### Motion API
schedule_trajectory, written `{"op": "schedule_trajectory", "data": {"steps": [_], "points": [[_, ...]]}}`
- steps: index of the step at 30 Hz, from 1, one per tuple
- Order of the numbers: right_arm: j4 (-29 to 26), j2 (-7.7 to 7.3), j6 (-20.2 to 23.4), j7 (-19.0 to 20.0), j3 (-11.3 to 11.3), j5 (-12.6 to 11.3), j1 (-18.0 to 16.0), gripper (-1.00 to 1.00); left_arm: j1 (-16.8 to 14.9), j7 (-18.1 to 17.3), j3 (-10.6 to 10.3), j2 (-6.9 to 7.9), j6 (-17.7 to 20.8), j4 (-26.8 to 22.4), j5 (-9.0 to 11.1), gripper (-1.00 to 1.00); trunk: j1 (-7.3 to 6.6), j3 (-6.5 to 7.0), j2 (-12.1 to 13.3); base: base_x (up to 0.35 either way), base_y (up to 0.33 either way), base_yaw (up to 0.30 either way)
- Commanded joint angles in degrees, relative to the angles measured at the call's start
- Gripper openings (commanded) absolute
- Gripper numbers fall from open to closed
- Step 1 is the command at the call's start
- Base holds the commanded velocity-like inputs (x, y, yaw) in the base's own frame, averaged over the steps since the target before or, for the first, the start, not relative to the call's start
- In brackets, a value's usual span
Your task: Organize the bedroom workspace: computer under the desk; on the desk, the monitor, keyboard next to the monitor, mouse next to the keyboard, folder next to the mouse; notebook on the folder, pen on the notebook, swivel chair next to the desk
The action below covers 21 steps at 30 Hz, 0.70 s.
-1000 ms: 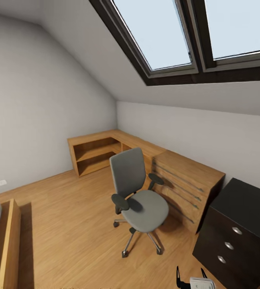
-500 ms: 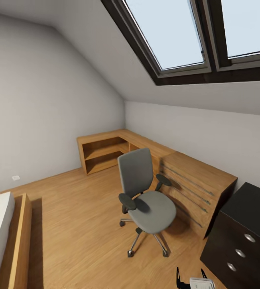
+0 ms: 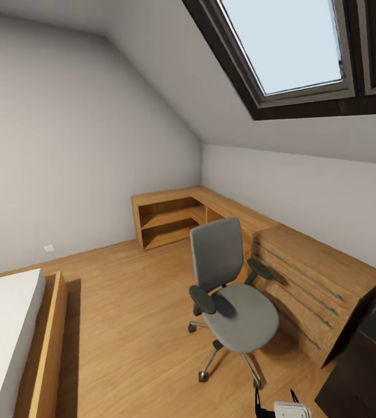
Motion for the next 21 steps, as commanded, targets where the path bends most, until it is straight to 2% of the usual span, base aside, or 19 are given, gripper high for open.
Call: {"op": "schedule_trajectory", "data": {"steps": [1, 10, 21], "points": [[0.1, 0.06, -0.1, -0.3, 0.5, -0.2, -0.1, 1.0, 0.0, 0.5, -0.5, 0.06, -0.2, 0.2, 0.3, 1.0, 0.07, -0.17, -0.1, 0.314, 0.0, 0.203], [0.1, 0.12, 0.0, -0.4, 0.5, -0.2, -0.1, 1.0, 0.0, 0.5, -0.6, 0.06, -0.2, 1.5, 0.3, 1.0, 0.07, -0.75, -0.1, 0.29, 0.0, 0.197], [0.1, 0.13, 0.1, -0.4, 0.5, -0.2, -0.1, 1.0, 0.0, 0.5, -0.5, 0.06, -0.2, 1.6, 0.2, 1.0, 0.07, -1.48, -0.1, 0.059, 0.0, 0.193]]}}
